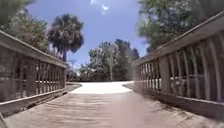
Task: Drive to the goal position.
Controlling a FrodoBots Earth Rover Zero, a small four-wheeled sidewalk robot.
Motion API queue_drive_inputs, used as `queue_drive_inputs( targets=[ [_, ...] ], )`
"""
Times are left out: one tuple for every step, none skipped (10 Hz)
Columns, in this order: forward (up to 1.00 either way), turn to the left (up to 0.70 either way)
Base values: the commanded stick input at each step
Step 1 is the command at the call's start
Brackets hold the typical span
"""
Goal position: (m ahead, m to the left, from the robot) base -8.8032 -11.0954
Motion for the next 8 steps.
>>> queue_drive_inputs(
  targets=[
    [0.45, 0.0],
    [0.45, 0.0],
    [0.45, 0.0],
    [0.45, 0.0],
    [0.45, 0.0],
    [0.45, 0.0],
    [0.45, 0.0],
    [0.45, 0.0]
  ],
)
